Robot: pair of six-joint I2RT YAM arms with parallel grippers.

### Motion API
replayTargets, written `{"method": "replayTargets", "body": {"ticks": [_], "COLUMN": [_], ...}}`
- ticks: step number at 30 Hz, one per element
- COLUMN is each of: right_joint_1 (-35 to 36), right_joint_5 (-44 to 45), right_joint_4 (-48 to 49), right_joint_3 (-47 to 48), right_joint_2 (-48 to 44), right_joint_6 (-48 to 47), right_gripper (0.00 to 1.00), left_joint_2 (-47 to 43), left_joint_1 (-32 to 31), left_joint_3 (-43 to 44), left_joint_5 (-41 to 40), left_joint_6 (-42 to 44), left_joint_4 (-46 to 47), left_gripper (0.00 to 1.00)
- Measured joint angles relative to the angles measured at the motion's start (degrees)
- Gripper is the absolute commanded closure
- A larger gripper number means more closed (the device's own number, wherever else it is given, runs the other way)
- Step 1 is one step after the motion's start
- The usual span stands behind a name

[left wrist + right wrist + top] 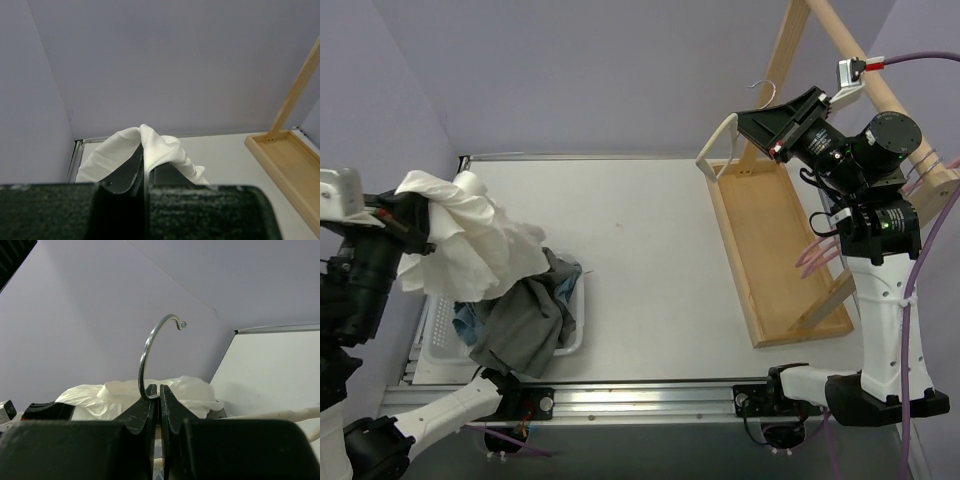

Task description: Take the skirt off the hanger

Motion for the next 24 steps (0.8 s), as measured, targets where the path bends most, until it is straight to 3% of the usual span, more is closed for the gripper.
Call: {"method": "replayTargets", "body": {"ticks": [5, 10, 17, 24], "right_joint_1": [0.0, 0.0, 0.0, 0.0], "right_joint_5": [-0.2, -0.3, -0.4, -0.4], "right_joint_4": [0.8, 1.3, 1.4, 1.6], "right_joint_3": [-0.5, -1.7, -2.3, -4.0], "right_joint_2": [0.0, -0.1, -0.2, -1.2], "right_joint_6": [0.0, 0.1, 0.1, 0.0], "right_gripper": [1.0, 1.0, 1.0, 1.0], "left_joint_2": [0.0, 0.7, 5.7, 7.4], "left_joint_1": [-1.0, -6.0, -8.2, 0.0], "left_joint_3": [5.7, 6.6, -2.0, -15.4], "left_joint_5": [-3.3, -7.2, -7.8, 1.1], "left_joint_6": [1.4, 1.6, -0.7, -5.9], "left_joint_4": [-2.0, -4.3, -6.0, -6.8], "left_gripper": [0.98, 0.98, 0.98, 0.98]}}
